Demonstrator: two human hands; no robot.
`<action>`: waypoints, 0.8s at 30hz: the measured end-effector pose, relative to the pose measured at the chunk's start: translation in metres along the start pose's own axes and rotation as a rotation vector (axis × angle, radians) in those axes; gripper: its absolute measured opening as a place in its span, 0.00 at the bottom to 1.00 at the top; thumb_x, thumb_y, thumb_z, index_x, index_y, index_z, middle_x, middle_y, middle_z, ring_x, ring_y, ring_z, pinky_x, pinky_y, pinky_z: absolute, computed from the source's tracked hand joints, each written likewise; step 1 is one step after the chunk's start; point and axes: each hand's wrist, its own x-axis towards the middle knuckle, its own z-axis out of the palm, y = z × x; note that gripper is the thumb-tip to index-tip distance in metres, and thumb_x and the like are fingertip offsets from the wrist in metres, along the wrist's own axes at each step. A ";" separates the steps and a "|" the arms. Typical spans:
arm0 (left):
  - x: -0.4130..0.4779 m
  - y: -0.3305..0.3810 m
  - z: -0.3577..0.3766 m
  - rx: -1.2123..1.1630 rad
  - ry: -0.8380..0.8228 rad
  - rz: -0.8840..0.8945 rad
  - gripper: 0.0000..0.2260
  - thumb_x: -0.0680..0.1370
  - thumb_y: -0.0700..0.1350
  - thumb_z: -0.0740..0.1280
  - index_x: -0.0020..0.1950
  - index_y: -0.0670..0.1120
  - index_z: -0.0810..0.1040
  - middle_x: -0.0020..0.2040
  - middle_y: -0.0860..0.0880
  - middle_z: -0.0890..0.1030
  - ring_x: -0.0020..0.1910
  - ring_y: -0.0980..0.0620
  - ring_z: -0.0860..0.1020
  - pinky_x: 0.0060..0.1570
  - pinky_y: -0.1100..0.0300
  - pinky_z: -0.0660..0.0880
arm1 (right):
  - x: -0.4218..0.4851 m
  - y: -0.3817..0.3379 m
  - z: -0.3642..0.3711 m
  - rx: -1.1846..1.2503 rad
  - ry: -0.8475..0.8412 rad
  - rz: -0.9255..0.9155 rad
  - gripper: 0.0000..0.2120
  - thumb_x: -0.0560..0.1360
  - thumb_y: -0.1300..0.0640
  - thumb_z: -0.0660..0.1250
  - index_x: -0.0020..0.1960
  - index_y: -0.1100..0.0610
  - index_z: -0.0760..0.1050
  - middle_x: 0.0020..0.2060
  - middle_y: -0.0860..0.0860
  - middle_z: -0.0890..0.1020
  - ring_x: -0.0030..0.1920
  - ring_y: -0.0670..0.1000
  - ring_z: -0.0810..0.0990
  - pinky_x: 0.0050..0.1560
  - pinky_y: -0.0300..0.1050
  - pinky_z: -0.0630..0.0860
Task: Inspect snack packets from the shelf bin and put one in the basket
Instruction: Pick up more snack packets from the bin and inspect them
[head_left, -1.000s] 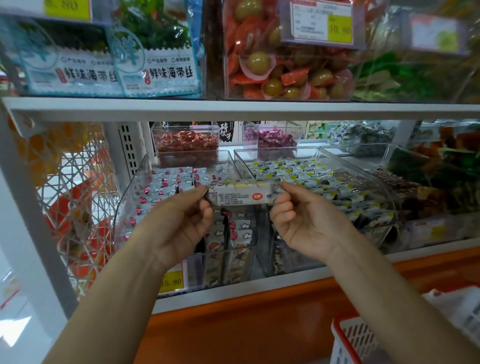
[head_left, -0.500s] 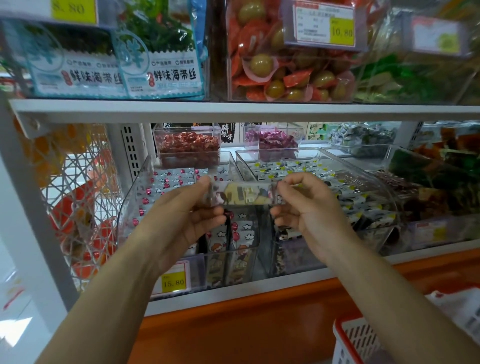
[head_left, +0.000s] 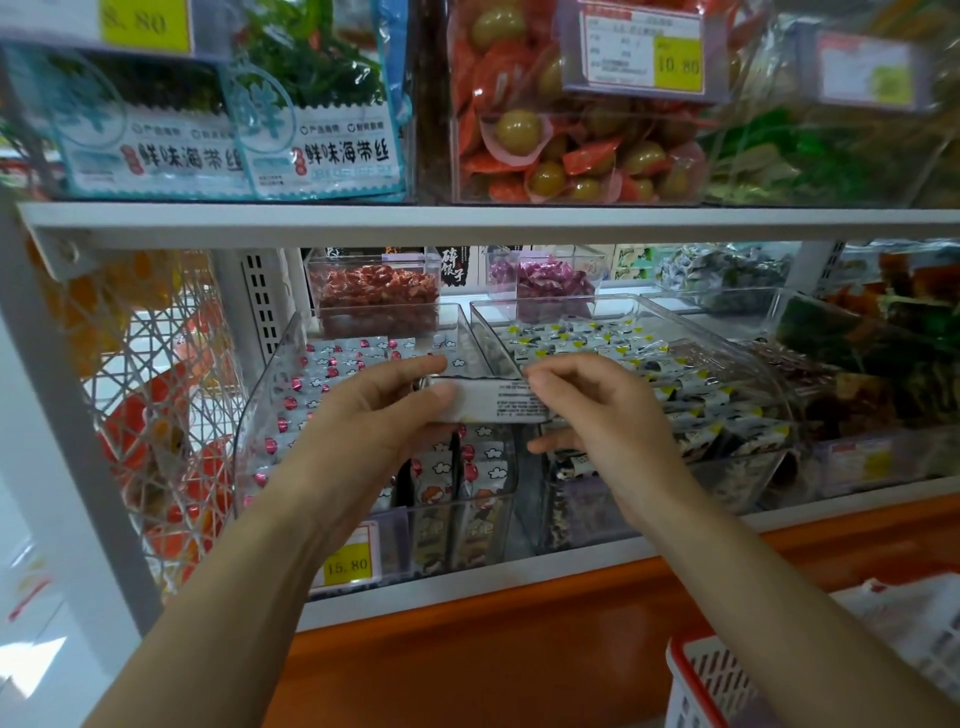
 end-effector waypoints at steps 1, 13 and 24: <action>0.000 -0.001 0.000 0.038 0.007 0.006 0.17 0.66 0.47 0.69 0.55 0.49 0.80 0.53 0.43 0.82 0.50 0.49 0.82 0.48 0.64 0.78 | -0.001 0.000 0.001 -0.014 0.005 -0.009 0.04 0.75 0.59 0.67 0.43 0.52 0.80 0.40 0.51 0.81 0.41 0.48 0.82 0.35 0.43 0.81; -0.002 -0.006 0.014 0.236 0.102 0.020 0.04 0.74 0.44 0.68 0.47 0.47 0.80 0.50 0.46 0.81 0.49 0.48 0.81 0.50 0.55 0.80 | 0.001 0.005 0.007 -0.304 0.182 -0.176 0.10 0.76 0.57 0.66 0.36 0.53 0.74 0.31 0.48 0.75 0.34 0.46 0.75 0.34 0.41 0.77; 0.017 -0.004 0.016 0.014 0.261 0.027 0.07 0.78 0.46 0.63 0.47 0.44 0.79 0.49 0.46 0.80 0.47 0.51 0.80 0.41 0.62 0.79 | 0.007 0.006 0.001 -0.164 -0.004 -0.144 0.11 0.73 0.57 0.70 0.50 0.42 0.75 0.44 0.47 0.83 0.40 0.46 0.83 0.44 0.41 0.80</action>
